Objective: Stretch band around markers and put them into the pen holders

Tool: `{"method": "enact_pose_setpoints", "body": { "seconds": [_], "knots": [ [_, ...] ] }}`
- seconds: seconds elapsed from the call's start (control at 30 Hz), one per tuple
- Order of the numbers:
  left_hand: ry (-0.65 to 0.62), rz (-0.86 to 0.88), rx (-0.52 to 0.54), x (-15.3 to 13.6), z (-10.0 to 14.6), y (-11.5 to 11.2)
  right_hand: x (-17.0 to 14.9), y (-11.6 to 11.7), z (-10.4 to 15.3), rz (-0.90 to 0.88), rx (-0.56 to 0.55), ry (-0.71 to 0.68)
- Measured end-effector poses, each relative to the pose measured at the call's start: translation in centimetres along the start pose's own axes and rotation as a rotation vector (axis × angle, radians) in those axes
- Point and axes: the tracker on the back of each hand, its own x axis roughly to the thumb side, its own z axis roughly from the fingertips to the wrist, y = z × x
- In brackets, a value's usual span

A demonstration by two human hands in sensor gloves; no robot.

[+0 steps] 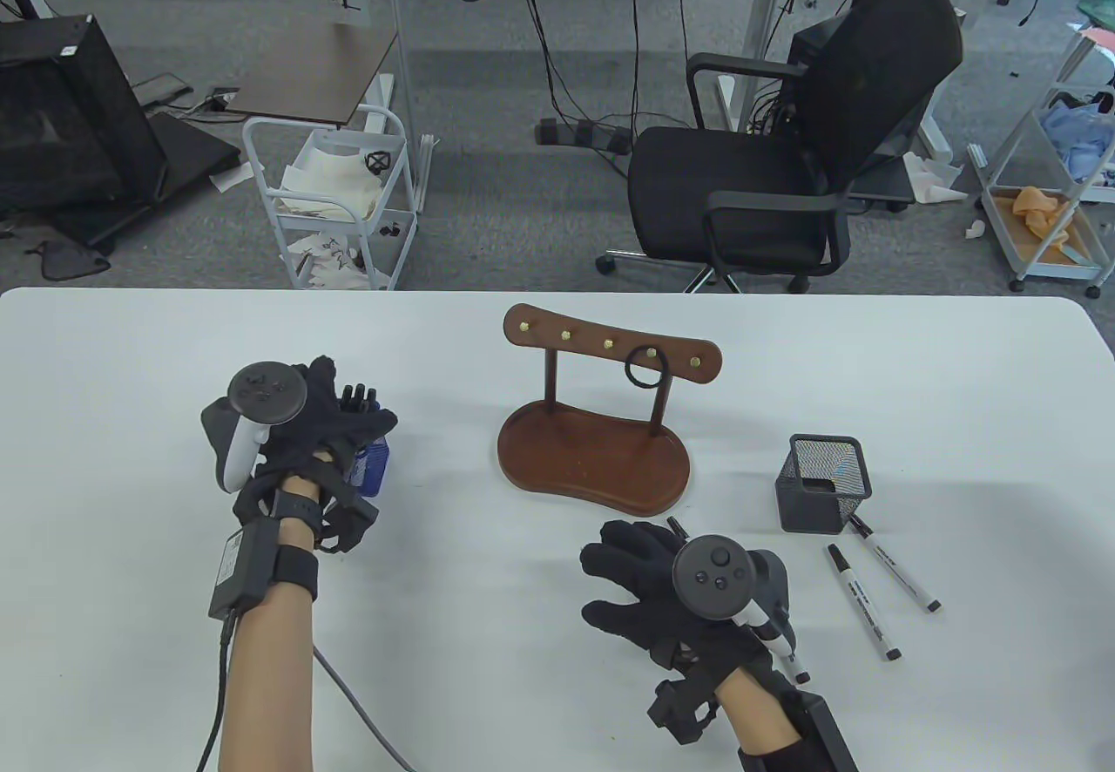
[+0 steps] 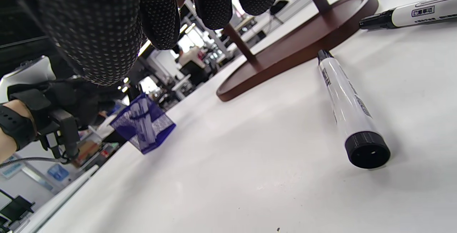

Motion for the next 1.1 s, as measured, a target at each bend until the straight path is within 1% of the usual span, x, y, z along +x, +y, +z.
{"method": "enact_pose_setpoints", "body": {
  "seconds": [0.13, 0.33, 0.57, 0.63, 0.7, 0.87, 1.03, 1.1],
  "knots": [
    [-0.084, -0.056, -0.011, 1.7, 1.6, -0.4, 0.0, 0.1, 0.0, 0.001, 0.004, 0.002],
    [-0.176, -0.134, -0.036, 4.1, 3.9, -1.3, 0.1, 0.1, 0.0, 0.005, 0.011, 0.004],
    [-0.276, -0.181, -0.065, 7.0, 5.9, -3.4, 0.1, 0.2, 0.0, 0.007, 0.011, 0.008],
    [-0.286, -0.190, -0.104, 7.7, 6.1, -4.0, 0.0, 0.1, 0.0, 0.010, 0.003, 0.018],
    [-0.311, -0.181, -0.116, 8.5, 6.2, -4.6, -0.1, 0.0, 0.0, 0.008, -0.007, 0.035],
    [-0.360, -0.151, -0.183, 10.5, 6.3, -6.8, -0.6, -0.4, -0.1, -0.017, -0.026, 0.065],
    [-0.382, -0.036, -0.234, 12.0, 5.8, -9.4, -0.7, -0.5, -0.1, -0.025, -0.035, 0.077],
    [-0.381, 0.009, -0.239, 12.7, 5.3, -10.5, -0.7, -0.7, -0.1, -0.027, -0.042, 0.080]
  ]
}}
